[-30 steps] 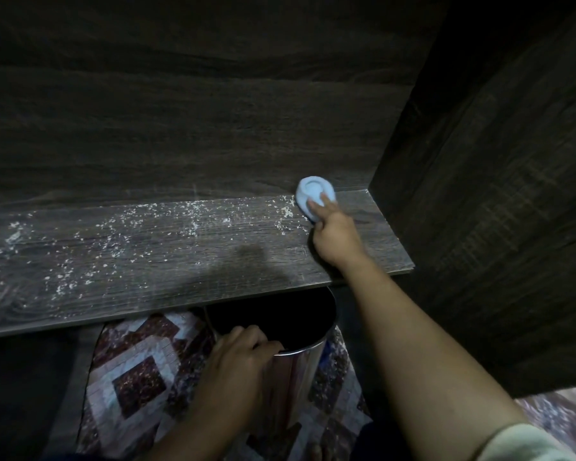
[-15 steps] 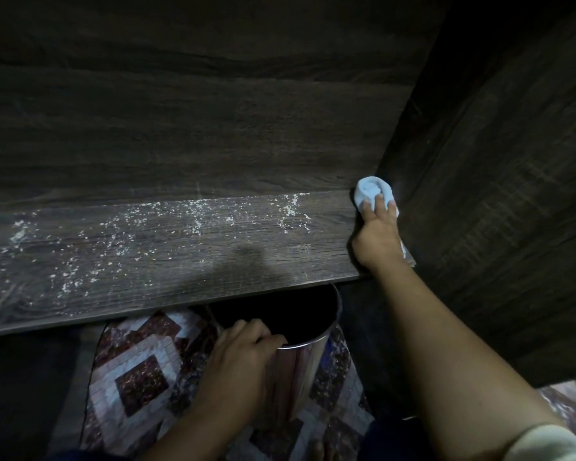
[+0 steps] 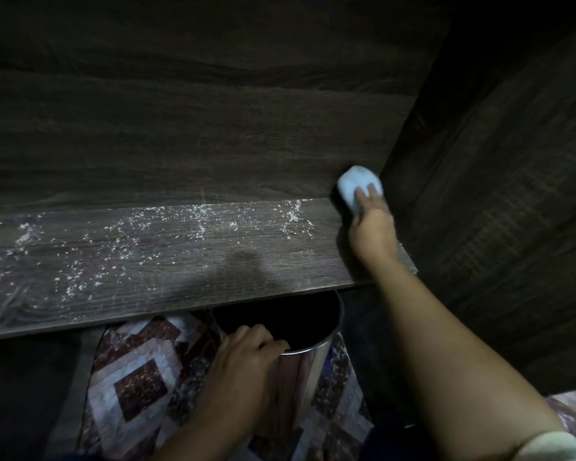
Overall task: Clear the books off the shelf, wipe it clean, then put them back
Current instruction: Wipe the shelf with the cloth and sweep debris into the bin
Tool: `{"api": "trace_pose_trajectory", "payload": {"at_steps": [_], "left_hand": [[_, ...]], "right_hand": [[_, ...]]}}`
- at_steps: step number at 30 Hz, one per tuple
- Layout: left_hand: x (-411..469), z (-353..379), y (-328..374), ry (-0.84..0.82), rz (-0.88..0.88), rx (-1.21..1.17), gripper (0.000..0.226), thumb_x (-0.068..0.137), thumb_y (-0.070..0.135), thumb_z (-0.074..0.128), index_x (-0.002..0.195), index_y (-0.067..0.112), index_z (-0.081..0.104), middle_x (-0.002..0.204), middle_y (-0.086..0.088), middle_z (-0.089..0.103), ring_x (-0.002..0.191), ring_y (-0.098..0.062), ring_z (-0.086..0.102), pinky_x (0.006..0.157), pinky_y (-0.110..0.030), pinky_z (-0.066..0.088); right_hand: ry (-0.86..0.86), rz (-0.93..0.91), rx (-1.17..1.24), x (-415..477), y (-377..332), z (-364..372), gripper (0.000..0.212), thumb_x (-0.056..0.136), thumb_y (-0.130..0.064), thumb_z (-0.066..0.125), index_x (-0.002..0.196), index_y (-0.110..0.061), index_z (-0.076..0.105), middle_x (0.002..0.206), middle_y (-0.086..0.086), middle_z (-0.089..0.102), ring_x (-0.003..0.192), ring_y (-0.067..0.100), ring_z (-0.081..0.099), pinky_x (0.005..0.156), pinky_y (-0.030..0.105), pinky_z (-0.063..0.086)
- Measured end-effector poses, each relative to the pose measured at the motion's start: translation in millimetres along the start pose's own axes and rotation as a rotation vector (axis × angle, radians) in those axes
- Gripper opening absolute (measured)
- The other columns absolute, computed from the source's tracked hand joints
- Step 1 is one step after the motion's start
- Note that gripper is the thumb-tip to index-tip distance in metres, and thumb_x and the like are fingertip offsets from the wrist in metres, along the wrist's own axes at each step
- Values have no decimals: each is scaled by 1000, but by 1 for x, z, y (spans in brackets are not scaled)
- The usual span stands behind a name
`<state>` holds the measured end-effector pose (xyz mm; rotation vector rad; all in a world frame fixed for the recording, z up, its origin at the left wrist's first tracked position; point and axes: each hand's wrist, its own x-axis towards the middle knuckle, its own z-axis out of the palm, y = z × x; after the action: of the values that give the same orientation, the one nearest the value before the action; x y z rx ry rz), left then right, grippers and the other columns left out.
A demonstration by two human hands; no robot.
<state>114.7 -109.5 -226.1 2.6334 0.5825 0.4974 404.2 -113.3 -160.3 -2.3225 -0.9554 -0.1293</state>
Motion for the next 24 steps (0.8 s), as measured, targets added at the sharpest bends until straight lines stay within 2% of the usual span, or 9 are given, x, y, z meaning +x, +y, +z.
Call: {"api": "trace_pose_trajectory", "payload": {"at_steps": [2, 4, 8, 10, 12, 17, 20, 22, 24], "left_hand": [[-1, 0, 0, 7, 11, 9, 39, 68, 18, 45, 94, 27, 73, 82, 11, 53, 73, -13, 50, 58, -27, 47], [-1, -1, 0, 10, 16, 20, 37, 68, 17, 49, 95, 29, 73, 82, 12, 52, 73, -11, 50, 61, -26, 44], [-3, -2, -2, 24, 3, -5, 41, 68, 21, 43, 95, 31, 73, 80, 13, 51, 72, -10, 49, 63, -22, 38], [-4, -1, -2, 23, 1, 1, 39, 70, 22, 45, 96, 31, 73, 81, 13, 52, 73, -10, 49, 63, -23, 39], [-5, 1, -4, 22, 8, 7, 37, 71, 24, 46, 95, 30, 73, 81, 12, 52, 73, -10, 48, 65, -21, 33], [-5, 4, -4, 7, 36, 19, 36, 70, 26, 49, 96, 29, 72, 82, 12, 52, 74, -10, 47, 65, -21, 31], [-2, 2, -1, 10, 27, 14, 35, 70, 23, 49, 96, 28, 72, 82, 11, 51, 73, -10, 47, 64, -22, 31], [-2, 1, 1, 17, 17, 13, 33, 69, 17, 57, 97, 29, 71, 82, 12, 50, 73, -11, 47, 64, -22, 31], [-2, 1, 1, 11, 14, -1, 41, 63, 12, 66, 99, 29, 72, 82, 12, 49, 73, -11, 47, 64, -22, 32]], "right_hand": [[-3, -48, -245, 4, 25, -4, 57, 86, 8, 40, 142, -5, 41, 157, 17, 23, 145, 36, 15, 118, 39, 18], [-63, -31, -356, 4, 37, 0, 54, 91, 3, 38, 144, -9, 35, 159, 14, 14, 147, 32, 5, 117, 47, 20], [-190, 85, -209, 10, 22, 10, 63, 89, -1, 45, 148, -16, 28, 160, 14, 0, 147, 32, -1, 117, 41, 12], [-174, 166, -141, 18, 14, 15, 62, 87, 0, 47, 145, -17, 34, 160, 14, 6, 146, 32, 8, 118, 39, 14], [-130, 174, -105, 18, 4, 22, 58, 86, 1, 47, 141, -16, 44, 155, 16, 22, 142, 32, 22, 117, 36, 20], [-170, -49, 33, -7, -38, 48, 59, 82, 8, 52, 136, -15, 54, 151, 15, 37, 139, 30, 32, 116, 28, 21], [-194, -164, 143, -16, -53, 50, 51, 83, 9, 49, 129, -10, 61, 144, 16, 46, 133, 28, 42, 109, 16, 20], [-116, -199, 197, -16, -55, 45, 47, 83, 9, 48, 124, -6, 64, 139, 17, 52, 129, 30, 47, 107, 14, 20], [30, -249, 183, -13, -53, 38, 47, 80, 11, 49, 122, -3, 64, 136, 19, 54, 127, 34, 47, 110, 23, 25]]}}
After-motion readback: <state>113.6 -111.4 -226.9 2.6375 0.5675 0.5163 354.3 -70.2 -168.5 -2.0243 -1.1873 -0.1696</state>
